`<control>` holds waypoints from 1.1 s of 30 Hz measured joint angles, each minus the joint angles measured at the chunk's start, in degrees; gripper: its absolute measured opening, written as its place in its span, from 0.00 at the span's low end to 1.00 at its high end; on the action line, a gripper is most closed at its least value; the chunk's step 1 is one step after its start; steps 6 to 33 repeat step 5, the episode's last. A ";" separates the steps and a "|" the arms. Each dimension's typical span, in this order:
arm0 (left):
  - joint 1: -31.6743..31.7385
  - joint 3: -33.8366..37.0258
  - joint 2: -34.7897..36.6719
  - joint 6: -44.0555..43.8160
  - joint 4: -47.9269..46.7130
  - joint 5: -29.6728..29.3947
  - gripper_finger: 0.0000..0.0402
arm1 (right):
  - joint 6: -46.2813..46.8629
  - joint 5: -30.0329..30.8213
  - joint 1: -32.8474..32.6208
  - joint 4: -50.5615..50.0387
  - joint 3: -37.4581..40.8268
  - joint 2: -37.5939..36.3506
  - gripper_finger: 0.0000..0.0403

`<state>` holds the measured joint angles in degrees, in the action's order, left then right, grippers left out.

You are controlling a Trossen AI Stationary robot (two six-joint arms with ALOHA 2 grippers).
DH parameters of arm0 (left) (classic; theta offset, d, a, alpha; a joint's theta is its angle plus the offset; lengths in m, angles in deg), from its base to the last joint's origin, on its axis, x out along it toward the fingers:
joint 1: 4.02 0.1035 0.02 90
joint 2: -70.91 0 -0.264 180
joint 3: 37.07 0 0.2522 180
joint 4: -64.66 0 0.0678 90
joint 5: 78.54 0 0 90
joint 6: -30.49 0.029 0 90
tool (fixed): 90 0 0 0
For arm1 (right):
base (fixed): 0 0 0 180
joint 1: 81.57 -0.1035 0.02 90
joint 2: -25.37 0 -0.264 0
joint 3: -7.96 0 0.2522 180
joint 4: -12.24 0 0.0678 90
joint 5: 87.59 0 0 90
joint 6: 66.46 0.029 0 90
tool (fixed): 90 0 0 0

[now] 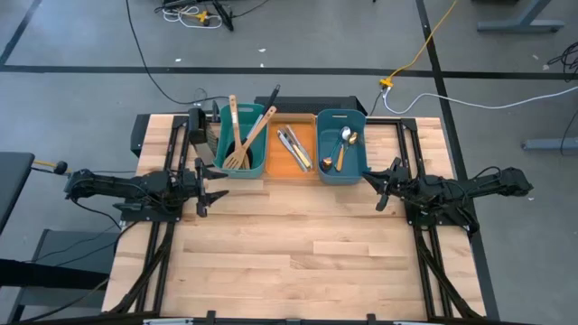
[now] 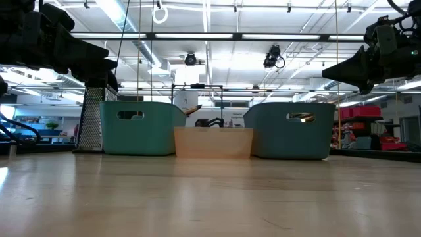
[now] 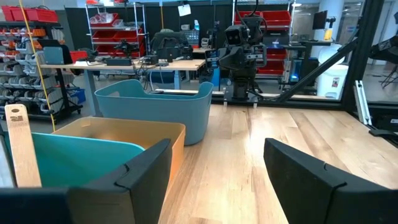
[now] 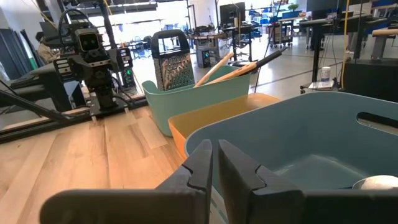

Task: Pick & Place Kitchen Items
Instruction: Return to Home Position

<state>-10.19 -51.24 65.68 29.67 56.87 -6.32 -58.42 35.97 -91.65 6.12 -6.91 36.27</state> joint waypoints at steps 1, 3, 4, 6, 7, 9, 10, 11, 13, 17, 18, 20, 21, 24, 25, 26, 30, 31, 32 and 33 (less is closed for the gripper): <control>0.00 0.00 0.00 -0.01 0.00 0.00 0.65 | 0.02 0.00 -0.01 0.00 0.00 0.00 0.09; 0.00 0.00 0.00 0.00 0.00 0.02 0.65 | 0.02 0.00 0.00 0.00 0.00 0.00 0.09; 0.00 0.00 0.00 0.00 0.00 0.00 0.65 | 0.01 0.00 0.01 -0.01 0.00 0.00 0.09; 0.00 0.00 0.00 -0.01 0.00 0.00 0.65 | 0.01 0.00 0.00 0.00 0.00 0.00 0.09; 0.00 0.00 0.00 -0.01 0.00 0.00 0.65 | 0.01 0.00 0.00 0.00 0.00 0.00 0.09; 0.00 0.00 0.00 -0.01 0.00 0.00 0.65 | 0.01 0.00 0.00 0.00 0.00 0.00 0.09; 0.00 0.00 0.00 -0.01 0.00 0.00 0.65 | 0.01 0.00 0.00 0.00 0.00 0.00 0.09; 0.00 0.00 0.00 -0.01 0.00 0.00 0.65 | 0.01 0.00 0.00 0.00 0.00 0.00 0.09; 0.00 0.00 0.00 -0.01 0.00 0.00 0.65 | 0.01 0.00 0.00 0.00 0.00 0.00 0.09; 0.00 0.00 0.00 -0.01 0.00 0.00 0.65 | 0.01 0.00 0.00 0.00 0.00 0.00 0.09; 0.00 0.00 0.00 -0.01 0.00 0.00 0.65 | 0.01 0.00 0.00 0.00 0.00 0.00 0.09; 0.00 0.00 0.00 -0.01 0.00 0.00 0.65 | 0.01 0.00 0.00 0.00 0.00 0.00 0.09; 0.00 0.00 0.00 -0.01 0.00 0.00 0.65 | 0.01 0.00 0.00 0.00 0.00 0.00 0.09; 0.00 0.00 0.00 -0.01 0.00 0.00 0.65 | 0.01 0.00 0.00 0.00 0.00 0.00 0.09; 0.00 0.00 0.00 -0.01 0.00 0.00 0.65 | 0.01 0.00 0.00 0.00 0.00 0.00 0.09; 0.00 0.00 0.00 -0.01 0.00 0.00 0.65 | 0.01 0.00 0.00 0.00 0.00 0.00 0.09; 0.00 0.00 0.00 -0.01 0.00 0.00 0.65 | 0.01 0.00 0.00 0.00 0.00 0.00 0.09; 0.00 0.00 0.00 -0.01 0.00 0.00 0.65 | 0.01 0.00 0.00 0.00 0.00 0.00 0.09; 0.00 0.00 0.00 -0.01 0.00 0.00 0.65 | 0.01 0.00 0.00 0.00 0.00 0.00 0.09; 0.00 0.00 0.00 -0.01 0.00 0.00 0.65 | 0.01 0.00 0.00 0.00 0.00 0.00 0.09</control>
